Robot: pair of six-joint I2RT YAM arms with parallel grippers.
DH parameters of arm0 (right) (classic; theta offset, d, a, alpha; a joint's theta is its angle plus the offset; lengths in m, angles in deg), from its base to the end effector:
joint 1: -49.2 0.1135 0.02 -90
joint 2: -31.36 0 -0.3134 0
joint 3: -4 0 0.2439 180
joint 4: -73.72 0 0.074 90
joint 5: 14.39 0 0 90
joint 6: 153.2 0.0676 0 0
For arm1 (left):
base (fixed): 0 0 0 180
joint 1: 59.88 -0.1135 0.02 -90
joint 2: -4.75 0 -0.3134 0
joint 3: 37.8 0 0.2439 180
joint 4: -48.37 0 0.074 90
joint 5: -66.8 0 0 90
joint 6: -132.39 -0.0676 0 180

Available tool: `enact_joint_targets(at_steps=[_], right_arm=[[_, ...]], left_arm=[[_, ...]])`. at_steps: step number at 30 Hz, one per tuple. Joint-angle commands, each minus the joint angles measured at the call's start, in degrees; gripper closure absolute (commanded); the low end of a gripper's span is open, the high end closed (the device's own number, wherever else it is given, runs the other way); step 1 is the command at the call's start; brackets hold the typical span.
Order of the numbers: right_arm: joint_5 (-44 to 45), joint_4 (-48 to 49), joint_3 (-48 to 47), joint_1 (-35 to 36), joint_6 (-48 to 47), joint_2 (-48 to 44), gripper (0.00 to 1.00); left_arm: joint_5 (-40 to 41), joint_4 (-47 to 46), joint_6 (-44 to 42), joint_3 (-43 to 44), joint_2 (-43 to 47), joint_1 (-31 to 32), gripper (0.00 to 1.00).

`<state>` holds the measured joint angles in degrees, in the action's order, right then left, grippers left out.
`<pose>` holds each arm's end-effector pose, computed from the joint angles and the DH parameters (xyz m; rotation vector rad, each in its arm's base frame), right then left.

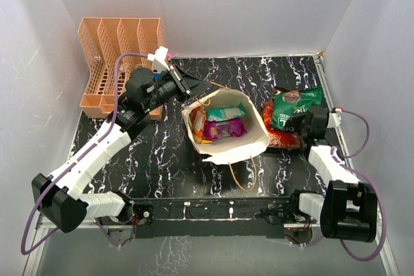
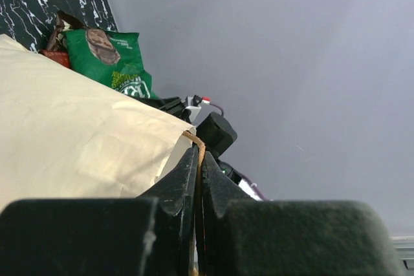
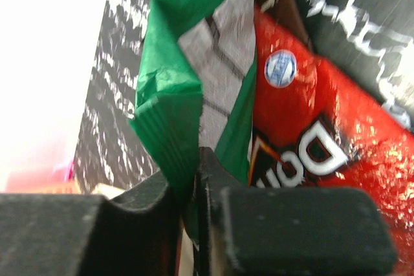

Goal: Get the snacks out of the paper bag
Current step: Place the snack at the center of the board, then take out the snack from the paper bag.

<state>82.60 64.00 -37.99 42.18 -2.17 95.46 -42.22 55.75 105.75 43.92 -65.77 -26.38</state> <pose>0.2262 -0.0361 0.2292 1.2639 1.7414 0.4261 0.2316 -0.1797 0.4655 -0.1446 1.7308 -1.5573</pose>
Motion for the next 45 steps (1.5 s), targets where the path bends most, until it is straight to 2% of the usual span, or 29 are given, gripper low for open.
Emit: enact_joint_targets(at_steps=[1,2,3,4,9,13,16,19,21,24,28,32,37,40,45], right_arm=[[-10.50,5.16,6.66,0.08,-3.86,-5.58,0.74],[-10.44,3.75,7.19,0.13,-5.12,-7.13,0.69],[-9.95,1.78,7.26,0.06,-6.67,-9.13,0.57],[-9.02,-1.31,7.27,0.09,-8.62,-11.46,0.50],[-3.53,-14.65,4.00,0.09,-16.12,-23.40,0.30],[3.15,-27.45,-4.42,0.26,-18.15,-26.47,0.28],[0.20,-30.69,-10.19,0.66,-25.06,-26.12,0.25],[-5.89,-28.99,-14.76,3.41,-33.45,-25.67,0.23],[-10.77,-26.82,-17.67,7.67,-40.70,-25.20,0.22],[-13.08,-25.30,-20.66,17.26,-52.12,-26.10,0.19],[-19.68,-22.25,-19.12,27.53,-65.89,-32.70,0.15],[-18.68,-18.66,-16.30,27.94,-63.82,-38.32,0.02],[-36.17,-15.07,-13.88,27.93,-60.44,-37.18,0.02],[-44.33,-7.48,-12.22,27.94,-54.73,-35.72,0.07],[-50.92,11.01,-7.36,28.98,-38.25,-33.92,0.17]], left_arm=[[-1.42,-1.50,0.26,0.02,0.15,-0.26,1.00],[-1.83,-1.54,0.21,0.01,0.05,-0.23,1.00],[-2.38,-1.74,0.02,0.02,-0.03,-0.23,1.00],[-3.06,-1.76,-0.42,0.14,-0.10,-0.27,1.00],[-7.02,-1.53,-4.39,1.42,-0.43,-0.27,1.00],[-11.15,-1.79,-6.13,2.18,-1.14,-0.18,1.00],[-14.72,-4.00,-5.65,1.52,-1.39,-0.19,1.00],[-17.12,-5.87,-4.82,0.40,-0.80,-0.14,1.00],[-18.32,-7.35,-4.08,-0.21,-0.55,-0.06,1.00],[-19.86,-8.78,-3.33,-1.05,-0.25,-0.03,1.00],[-21.09,-10.47,-3.24,-2.26,0.90,0.26,1.00],[-20.82,-11.72,-2.91,-3.28,1.55,0.64,1.00],[-19.52,-11.45,-2.73,-3.17,1.89,1.02,1.00],[-18.06,-6.60,-4.80,-0.93,1.51,1.02,1.00],[-14.30,0.56,-8.24,2.21,1.25,0.91,1.00]])
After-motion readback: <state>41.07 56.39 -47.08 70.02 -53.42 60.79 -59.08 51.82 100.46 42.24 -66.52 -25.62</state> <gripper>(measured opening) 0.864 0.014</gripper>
